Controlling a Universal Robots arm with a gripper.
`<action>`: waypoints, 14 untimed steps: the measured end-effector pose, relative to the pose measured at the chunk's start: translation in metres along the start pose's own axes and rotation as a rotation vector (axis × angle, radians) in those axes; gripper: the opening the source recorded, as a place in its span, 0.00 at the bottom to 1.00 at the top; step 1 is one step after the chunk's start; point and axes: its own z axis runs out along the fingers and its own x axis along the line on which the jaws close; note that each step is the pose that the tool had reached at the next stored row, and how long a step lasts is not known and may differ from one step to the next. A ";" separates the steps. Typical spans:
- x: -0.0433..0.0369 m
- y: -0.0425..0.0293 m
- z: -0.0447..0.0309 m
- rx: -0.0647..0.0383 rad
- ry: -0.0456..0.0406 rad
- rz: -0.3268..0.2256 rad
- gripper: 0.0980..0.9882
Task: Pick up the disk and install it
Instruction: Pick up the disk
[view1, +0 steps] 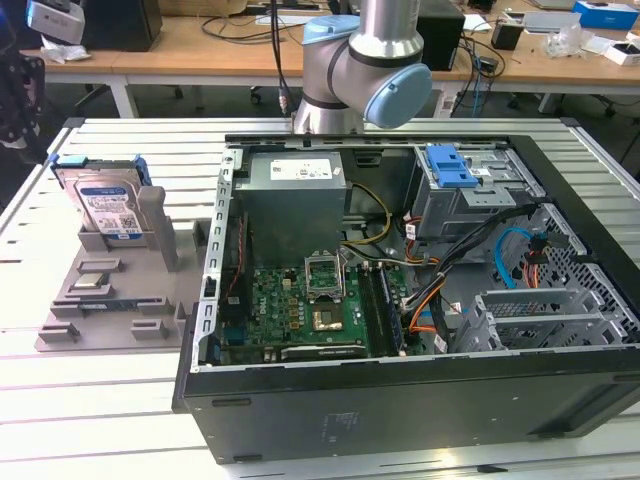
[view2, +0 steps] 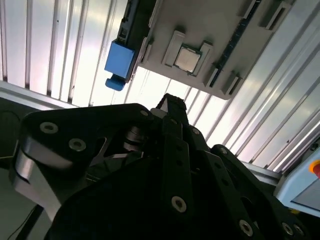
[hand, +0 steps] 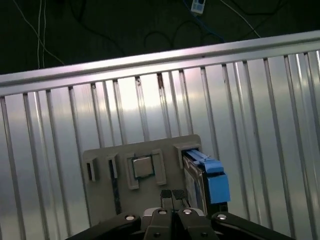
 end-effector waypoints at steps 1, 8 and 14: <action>0.0000 0.0000 0.0000 0.000 0.0003 -0.012 0.01; 0.0000 0.0000 0.0000 0.000 0.0005 -0.018 0.01; 0.0000 0.0000 0.0000 0.000 0.0005 -0.019 0.29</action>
